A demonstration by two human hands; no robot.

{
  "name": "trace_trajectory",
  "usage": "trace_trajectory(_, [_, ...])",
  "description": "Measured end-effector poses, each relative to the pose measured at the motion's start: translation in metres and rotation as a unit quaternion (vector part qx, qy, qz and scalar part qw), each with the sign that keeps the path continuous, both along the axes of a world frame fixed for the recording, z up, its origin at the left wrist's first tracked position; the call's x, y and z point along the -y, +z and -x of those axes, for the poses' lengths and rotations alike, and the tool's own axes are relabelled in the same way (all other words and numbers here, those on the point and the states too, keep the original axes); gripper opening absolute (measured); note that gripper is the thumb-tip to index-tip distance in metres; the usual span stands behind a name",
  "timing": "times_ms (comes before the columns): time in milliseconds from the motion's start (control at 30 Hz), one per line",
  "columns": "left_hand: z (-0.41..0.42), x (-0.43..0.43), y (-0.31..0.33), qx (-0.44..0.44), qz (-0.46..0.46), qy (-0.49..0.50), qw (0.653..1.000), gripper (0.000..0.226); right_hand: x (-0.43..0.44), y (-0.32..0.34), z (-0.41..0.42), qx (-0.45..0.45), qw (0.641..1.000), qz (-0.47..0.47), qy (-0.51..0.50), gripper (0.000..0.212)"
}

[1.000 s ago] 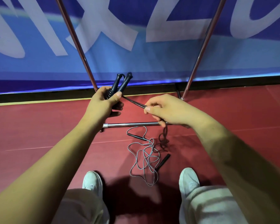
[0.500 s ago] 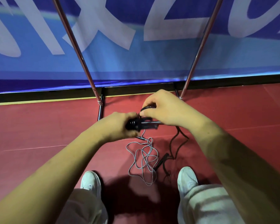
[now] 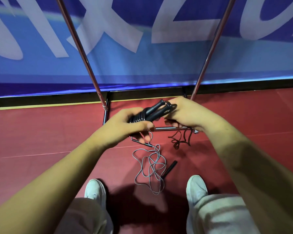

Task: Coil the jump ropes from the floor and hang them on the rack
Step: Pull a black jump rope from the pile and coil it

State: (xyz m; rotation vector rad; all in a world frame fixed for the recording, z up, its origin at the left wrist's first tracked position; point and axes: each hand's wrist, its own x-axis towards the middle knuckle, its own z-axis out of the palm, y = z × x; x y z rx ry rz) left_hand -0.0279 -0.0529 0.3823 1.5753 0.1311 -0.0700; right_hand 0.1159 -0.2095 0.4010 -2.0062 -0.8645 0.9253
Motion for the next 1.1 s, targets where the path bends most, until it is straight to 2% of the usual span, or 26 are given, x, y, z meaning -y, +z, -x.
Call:
trace_trajectory(100, [0.000,-0.002,0.004,0.023,0.055,0.021,0.998,0.027,-0.005,0.002,0.005,-0.041,0.999,-0.014,-0.001,0.023])
trace_trajectory(200, [-0.004,-0.004,0.006,0.012,0.094,0.100,0.990,0.022,-0.007,-0.001,0.006,-0.021,1.000,-0.005,0.003,0.016])
trace_trajectory(300, [-0.006,-0.011,0.008,0.000,0.119,0.178,0.977,0.042,-0.004,0.000,0.003,0.022,1.000,-0.018,-0.011,0.012])
trace_trajectory(367, [-0.006,-0.014,0.010,0.003,0.099,0.192,0.977,0.045,-0.004,0.003,0.004,0.031,0.999,-0.032,-0.011,0.014])
trace_trajectory(500, [-0.008,-0.019,0.011,-0.002,0.068,0.246,0.967,0.021,-0.005,0.000,0.006,0.040,0.999,-0.016,0.006,0.002])
trace_trajectory(567, [-0.008,-0.025,0.010,-0.014,0.059,0.280,0.958,0.013,-0.004,0.000,0.006,0.032,0.999,-0.008,0.008,0.010])
trace_trajectory(700, [-0.009,-0.033,-0.001,-0.043,-0.088,0.311,0.945,0.016,-0.007,0.006,0.015,-0.002,0.999,-0.004,0.036,0.013])
trace_trajectory(767, [-0.010,-0.033,-0.006,-0.049,-0.169,0.309,0.935,0.022,-0.010,0.011,0.020,0.012,0.999,-0.006,0.051,0.012])
trace_trajectory(900, [-0.005,-0.030,-0.009,-0.074,-0.424,0.227,0.874,0.039,-0.014,0.020,0.027,0.092,0.992,0.003,0.087,0.020])
trace_trajectory(1000, [-0.004,-0.025,-0.013,-0.096,-0.474,0.132,0.865,0.037,-0.013,0.021,0.028,0.117,0.989,0.007,0.091,0.025])
trace_trajectory(1100, [-0.003,-0.024,-0.013,-0.065,-0.481,0.069,0.872,0.035,-0.010,0.023,0.022,0.104,0.994,-0.009,0.036,0.017])
